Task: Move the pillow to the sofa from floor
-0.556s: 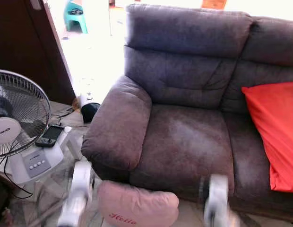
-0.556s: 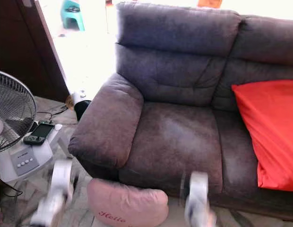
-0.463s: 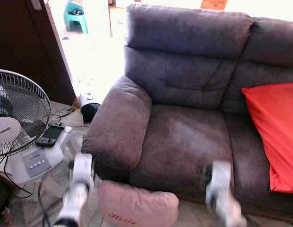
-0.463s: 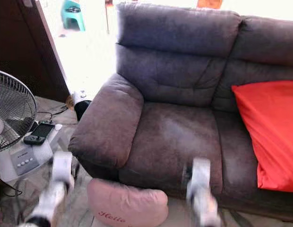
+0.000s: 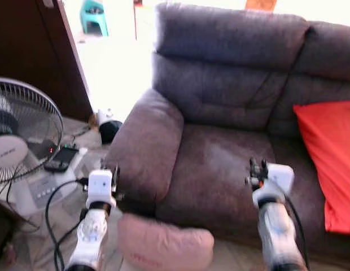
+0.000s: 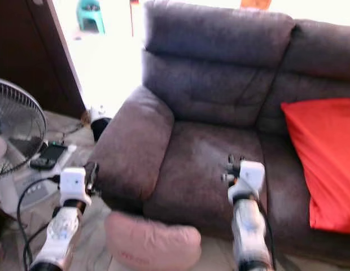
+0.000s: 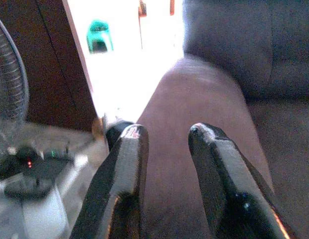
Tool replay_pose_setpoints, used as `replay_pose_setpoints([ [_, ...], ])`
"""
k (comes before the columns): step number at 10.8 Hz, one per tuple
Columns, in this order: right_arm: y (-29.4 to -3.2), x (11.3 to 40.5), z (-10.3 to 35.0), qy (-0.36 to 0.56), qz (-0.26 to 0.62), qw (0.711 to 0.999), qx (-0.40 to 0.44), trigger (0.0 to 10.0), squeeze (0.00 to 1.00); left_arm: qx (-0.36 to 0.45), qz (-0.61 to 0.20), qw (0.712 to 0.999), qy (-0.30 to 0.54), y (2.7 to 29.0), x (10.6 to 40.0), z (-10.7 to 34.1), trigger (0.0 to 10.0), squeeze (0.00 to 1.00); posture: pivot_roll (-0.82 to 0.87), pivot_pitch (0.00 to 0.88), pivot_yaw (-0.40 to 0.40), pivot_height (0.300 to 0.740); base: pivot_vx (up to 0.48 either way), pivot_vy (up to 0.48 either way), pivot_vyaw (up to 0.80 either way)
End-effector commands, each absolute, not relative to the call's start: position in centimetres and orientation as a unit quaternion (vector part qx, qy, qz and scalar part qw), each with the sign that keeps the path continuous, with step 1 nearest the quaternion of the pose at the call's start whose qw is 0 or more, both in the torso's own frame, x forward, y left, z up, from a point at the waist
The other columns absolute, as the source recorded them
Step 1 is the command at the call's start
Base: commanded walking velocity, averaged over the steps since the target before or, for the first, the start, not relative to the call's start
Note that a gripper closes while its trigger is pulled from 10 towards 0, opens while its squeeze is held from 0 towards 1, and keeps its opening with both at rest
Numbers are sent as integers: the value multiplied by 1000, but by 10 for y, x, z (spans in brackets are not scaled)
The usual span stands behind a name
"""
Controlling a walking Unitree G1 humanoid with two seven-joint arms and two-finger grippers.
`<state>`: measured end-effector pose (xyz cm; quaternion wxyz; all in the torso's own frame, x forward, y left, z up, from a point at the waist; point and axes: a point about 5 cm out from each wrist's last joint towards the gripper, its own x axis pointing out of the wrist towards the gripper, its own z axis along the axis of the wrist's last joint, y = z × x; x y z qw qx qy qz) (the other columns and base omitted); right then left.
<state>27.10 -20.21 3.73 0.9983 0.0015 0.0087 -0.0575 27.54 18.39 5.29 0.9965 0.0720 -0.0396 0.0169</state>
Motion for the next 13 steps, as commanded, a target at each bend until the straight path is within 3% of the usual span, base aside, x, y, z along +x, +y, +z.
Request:
replay_pose_setpoints([
  [1,-203,269,43,-5,-56,998,-5,10000,0,82,17,995,-51,182,275,58,10000,0,23,0,-76,740,0,0,0],
  [4,-201,251,43,10,-70,997,14,10000,0,76,32,996,-42,184,263,58,10000,0,12,0,-77,740,0,0,0],
  [8,-191,272,52,14,-55,998,24,10000,0,72,58,993,-67,190,286,80,10000,0,10,0,-74,740,0,0,0],
  [13,-192,279,59,9,-64,998,16,10000,0,90,49,993,-56,194,291,83,10000,0,14,0,-66,740,0,0,0],
])
